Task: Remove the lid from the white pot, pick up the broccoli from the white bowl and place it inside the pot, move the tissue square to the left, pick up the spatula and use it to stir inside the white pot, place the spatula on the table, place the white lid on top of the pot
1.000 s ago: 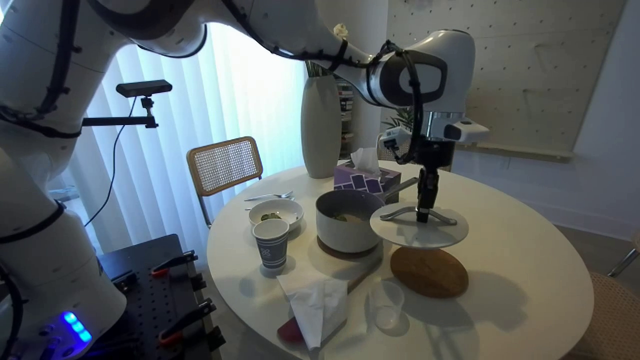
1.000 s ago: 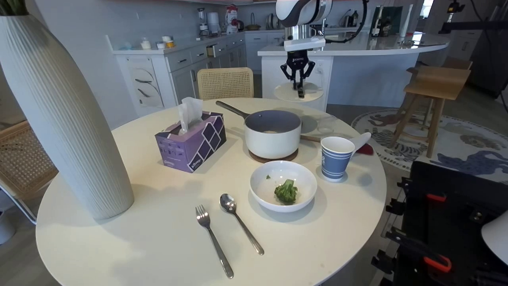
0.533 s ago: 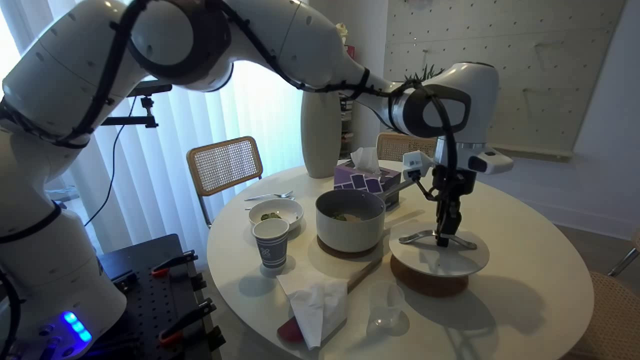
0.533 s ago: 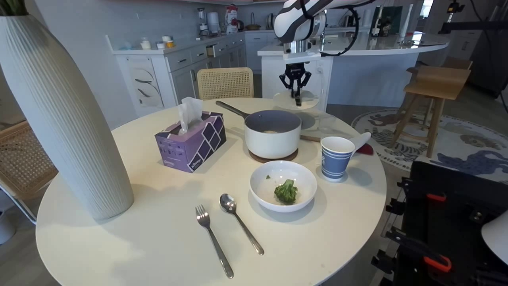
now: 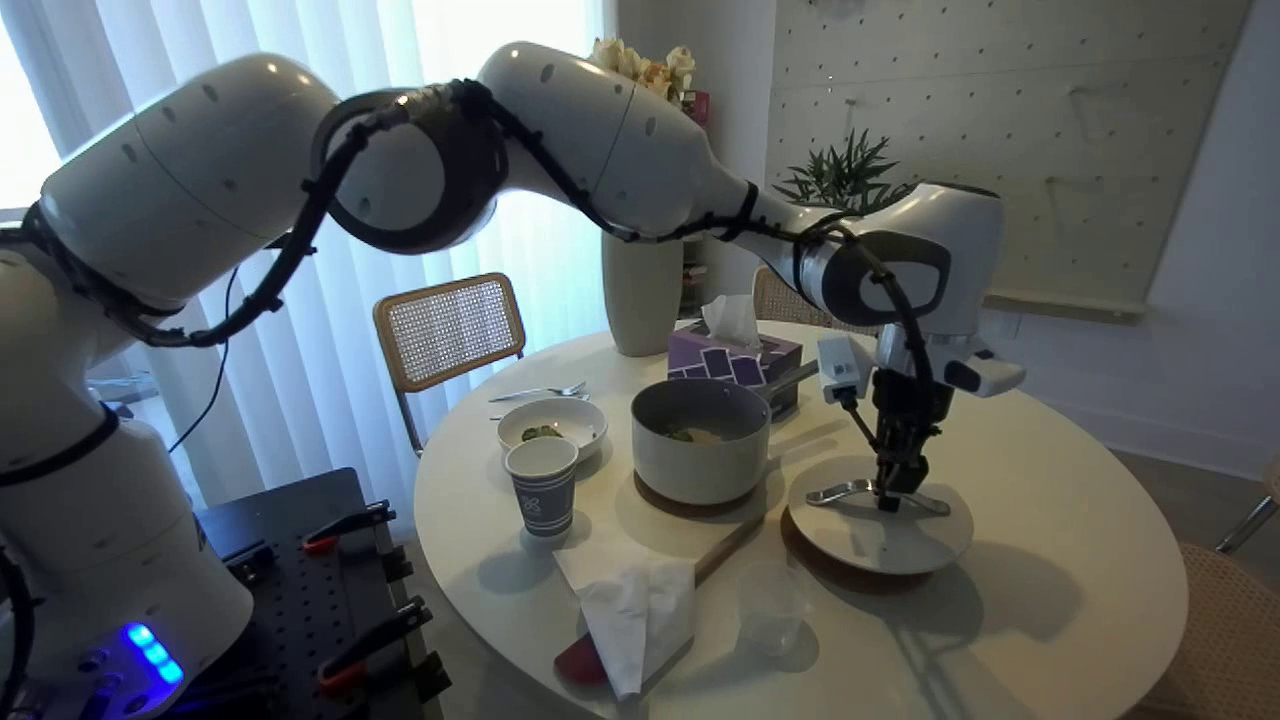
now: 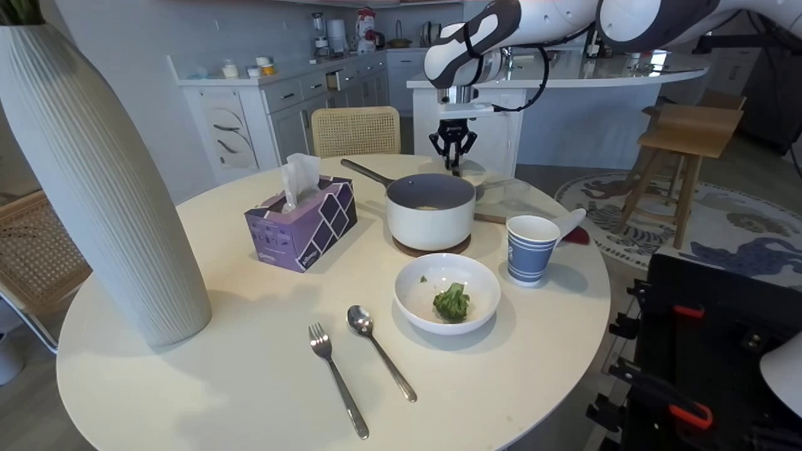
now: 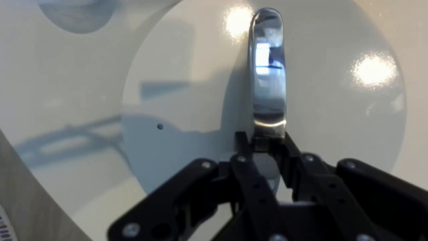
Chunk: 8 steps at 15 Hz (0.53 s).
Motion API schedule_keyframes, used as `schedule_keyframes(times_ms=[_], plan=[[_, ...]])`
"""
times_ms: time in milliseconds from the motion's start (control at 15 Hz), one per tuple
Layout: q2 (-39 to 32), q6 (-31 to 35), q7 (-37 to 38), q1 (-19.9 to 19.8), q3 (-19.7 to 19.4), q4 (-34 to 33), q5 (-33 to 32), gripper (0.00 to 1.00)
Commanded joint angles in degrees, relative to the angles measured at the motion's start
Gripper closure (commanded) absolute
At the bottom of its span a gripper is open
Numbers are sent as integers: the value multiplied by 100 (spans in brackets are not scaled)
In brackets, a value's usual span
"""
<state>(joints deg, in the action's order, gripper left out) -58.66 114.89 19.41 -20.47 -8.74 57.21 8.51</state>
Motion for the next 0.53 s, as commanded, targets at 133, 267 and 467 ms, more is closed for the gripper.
schedule_keyframes(times_ms=[133, 267, 467], plan=[[-321, -175, -168, -133, 301, -559, 126, 94], [-394, -211, -139, -139, 394, -620, 111, 94], [-473, -226, -122, -118, 478, -659, 62, 94]])
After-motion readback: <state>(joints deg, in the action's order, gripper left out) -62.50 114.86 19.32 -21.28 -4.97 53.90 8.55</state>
